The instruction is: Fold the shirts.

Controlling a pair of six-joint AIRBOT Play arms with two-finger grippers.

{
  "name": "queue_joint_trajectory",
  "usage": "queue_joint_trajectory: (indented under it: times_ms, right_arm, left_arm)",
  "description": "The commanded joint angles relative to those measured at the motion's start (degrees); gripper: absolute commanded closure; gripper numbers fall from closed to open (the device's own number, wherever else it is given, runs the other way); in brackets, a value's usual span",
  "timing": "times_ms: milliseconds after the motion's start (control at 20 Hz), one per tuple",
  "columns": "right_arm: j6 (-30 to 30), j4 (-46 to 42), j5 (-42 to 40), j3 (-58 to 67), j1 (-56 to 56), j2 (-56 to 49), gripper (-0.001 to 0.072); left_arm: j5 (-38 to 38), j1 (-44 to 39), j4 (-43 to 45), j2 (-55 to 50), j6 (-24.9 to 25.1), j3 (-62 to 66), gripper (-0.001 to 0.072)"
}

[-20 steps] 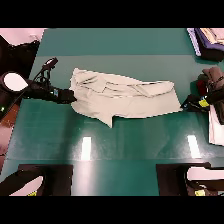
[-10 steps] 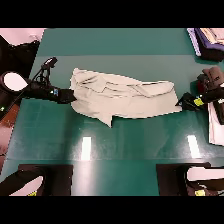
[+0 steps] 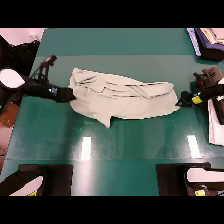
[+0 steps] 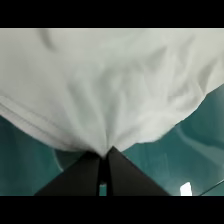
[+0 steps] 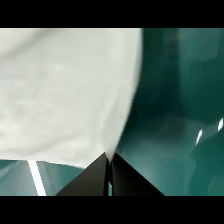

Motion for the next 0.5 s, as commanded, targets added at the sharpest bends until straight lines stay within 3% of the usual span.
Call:
queue_joint_trajectory:
  times_ms: [0,200,350,450]
  right_arm:
    - [0.02,9.35,0.63,6.75,0.15,7.23,0.0695]
    - [0.04,19.96,-4.94,21.44,0.15,17.11,0.0695]
    - [0.07,19.69,-10.23,32.7,0.13,24.11,0.0695]
    - [0.07,19.45,-13.29,38.84,0.15,28.2,0.0696]
  left_arm:
    - [-1.51,-0.02,-0.11,0.07,0.09,13.03,0.0681]
    - [-2.1,-0.02,0.35,0.07,0.17,39.78,0.0681]
    - [-1.81,-0.02,0.87,0.17,0.55,58.84,0.0682]
    - [2.62,-0.02,1.18,3.28,0.57,63.06,0.0682]
